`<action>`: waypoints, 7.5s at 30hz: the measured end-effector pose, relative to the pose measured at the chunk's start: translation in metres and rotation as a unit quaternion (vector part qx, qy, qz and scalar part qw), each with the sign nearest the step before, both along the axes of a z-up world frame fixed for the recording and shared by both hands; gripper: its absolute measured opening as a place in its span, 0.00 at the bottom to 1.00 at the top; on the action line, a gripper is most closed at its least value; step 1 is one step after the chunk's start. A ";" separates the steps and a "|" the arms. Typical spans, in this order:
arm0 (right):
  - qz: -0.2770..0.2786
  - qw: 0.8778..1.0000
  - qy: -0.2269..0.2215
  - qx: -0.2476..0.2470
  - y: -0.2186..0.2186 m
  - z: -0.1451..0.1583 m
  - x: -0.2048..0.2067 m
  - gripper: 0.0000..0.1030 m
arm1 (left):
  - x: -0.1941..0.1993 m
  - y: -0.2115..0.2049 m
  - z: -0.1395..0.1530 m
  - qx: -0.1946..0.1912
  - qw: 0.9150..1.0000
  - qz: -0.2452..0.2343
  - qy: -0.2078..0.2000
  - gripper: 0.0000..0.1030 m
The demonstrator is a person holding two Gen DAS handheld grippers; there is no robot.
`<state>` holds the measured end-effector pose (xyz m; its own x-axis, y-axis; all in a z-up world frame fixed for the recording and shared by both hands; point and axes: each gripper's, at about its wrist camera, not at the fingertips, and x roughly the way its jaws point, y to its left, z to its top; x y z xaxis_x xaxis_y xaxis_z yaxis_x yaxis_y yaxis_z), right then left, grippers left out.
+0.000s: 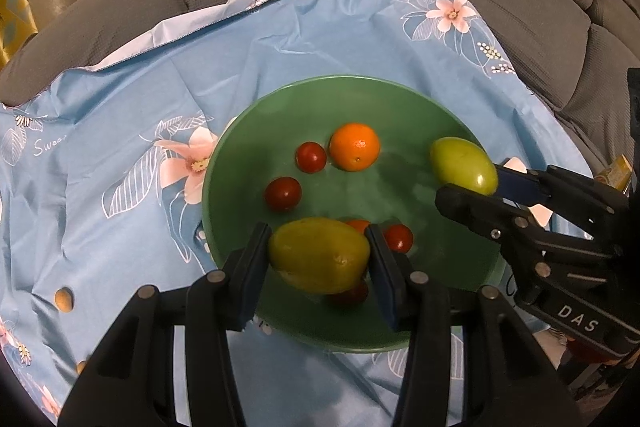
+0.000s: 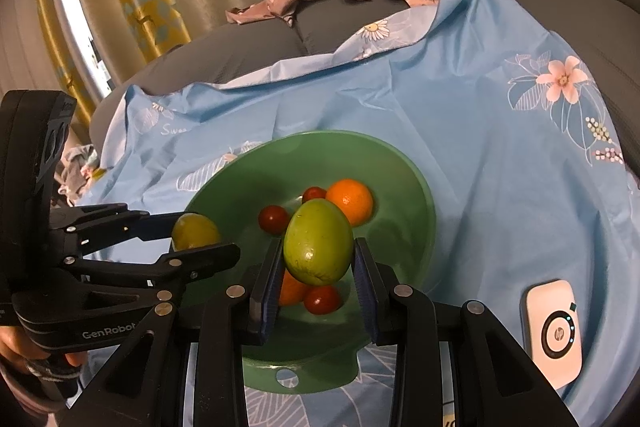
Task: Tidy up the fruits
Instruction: 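Carry both plums over the green bowl and lower them inside, then open both grippers to release the plums into the bowl, then move the left tool to an apricot while the right tool approaches the other apricot, then grasp an apricot with the left gripper while the right grasps the other apricot, then carry both apricots over the green bowl and lower them inside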
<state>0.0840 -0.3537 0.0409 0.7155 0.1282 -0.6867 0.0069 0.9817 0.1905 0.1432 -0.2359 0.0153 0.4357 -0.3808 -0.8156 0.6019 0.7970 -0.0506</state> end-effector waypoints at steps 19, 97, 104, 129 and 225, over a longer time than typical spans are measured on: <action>-0.001 1.000 0.011 -0.022 0.005 -0.003 0.005 0.35 | 0.004 -0.002 -0.006 0.012 1.000 -0.002 0.004 0.46; 0.167 0.981 0.049 -0.087 0.183 0.005 -0.046 0.50 | -0.128 0.264 -0.017 -0.048 0.967 0.251 0.010 0.95; 0.185 0.978 0.057 -0.081 0.196 -0.006 -0.034 0.50 | -0.120 0.269 -0.023 -0.051 0.967 0.251 0.003 0.95; 0.206 0.976 0.069 -0.036 0.206 -0.033 0.035 0.50 | -0.002 0.256 -0.072 0.005 0.972 0.233 0.032 0.54; 0.143 0.989 -0.023 -0.026 0.146 0.016 -0.046 0.27 | -0.102 0.169 0.019 -0.056 0.987 0.144 -0.038 0.26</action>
